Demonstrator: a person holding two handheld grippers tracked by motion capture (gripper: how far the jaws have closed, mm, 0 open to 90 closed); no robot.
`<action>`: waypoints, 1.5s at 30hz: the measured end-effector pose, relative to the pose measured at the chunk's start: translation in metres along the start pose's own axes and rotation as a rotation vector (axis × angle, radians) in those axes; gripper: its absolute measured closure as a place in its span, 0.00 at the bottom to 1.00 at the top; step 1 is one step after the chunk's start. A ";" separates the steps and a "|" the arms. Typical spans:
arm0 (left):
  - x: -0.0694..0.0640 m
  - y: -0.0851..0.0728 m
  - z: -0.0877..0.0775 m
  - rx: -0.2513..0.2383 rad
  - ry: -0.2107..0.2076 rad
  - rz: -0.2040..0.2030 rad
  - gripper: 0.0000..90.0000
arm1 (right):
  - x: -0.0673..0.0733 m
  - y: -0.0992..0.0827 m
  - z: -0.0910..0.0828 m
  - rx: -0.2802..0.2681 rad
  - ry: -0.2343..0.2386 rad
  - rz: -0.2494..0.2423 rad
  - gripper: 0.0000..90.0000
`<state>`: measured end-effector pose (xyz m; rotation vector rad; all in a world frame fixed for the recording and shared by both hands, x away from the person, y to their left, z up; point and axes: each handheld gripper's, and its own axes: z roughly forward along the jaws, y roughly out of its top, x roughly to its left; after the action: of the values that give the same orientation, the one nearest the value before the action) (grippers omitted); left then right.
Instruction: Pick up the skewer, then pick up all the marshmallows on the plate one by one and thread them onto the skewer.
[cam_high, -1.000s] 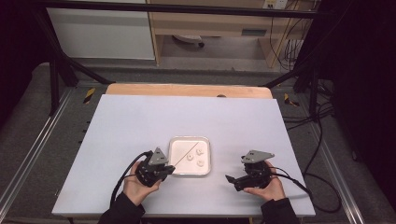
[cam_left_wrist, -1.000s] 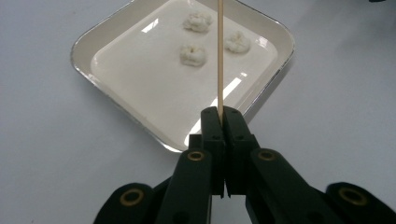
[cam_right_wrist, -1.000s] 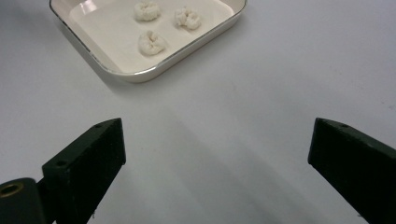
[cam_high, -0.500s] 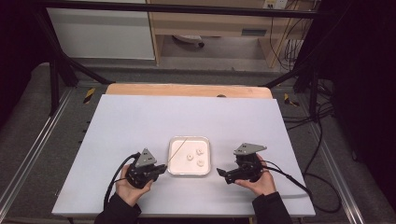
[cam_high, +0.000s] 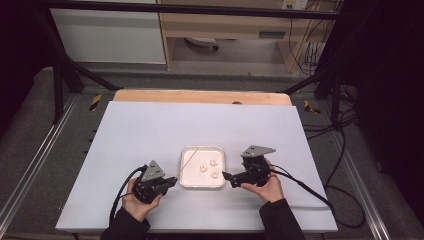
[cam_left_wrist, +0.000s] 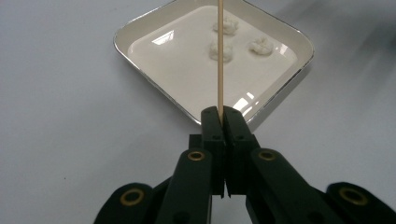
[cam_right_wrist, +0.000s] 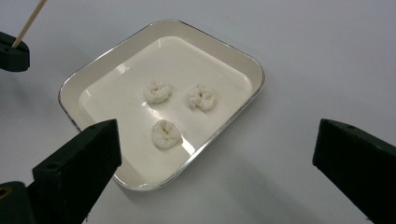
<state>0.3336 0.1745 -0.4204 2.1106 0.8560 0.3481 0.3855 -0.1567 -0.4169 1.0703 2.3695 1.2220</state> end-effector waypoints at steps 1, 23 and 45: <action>0.000 0.000 0.000 0.000 0.000 0.000 0.99 | 0.000 0.000 0.000 0.000 0.000 0.000 0.02; -0.002 -0.002 0.002 0.006 -0.016 -0.001 0.99 | 0.002 0.024 0.039 0.002 -0.010 0.003 0.05; -0.003 -0.001 0.005 0.016 -0.027 0.006 0.99 | 0.001 0.021 0.074 0.067 0.007 -0.050 0.47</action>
<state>0.3329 0.1703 -0.4243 2.1278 0.8399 0.3164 0.4347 -0.1047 -0.4458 1.0217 2.4427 1.1386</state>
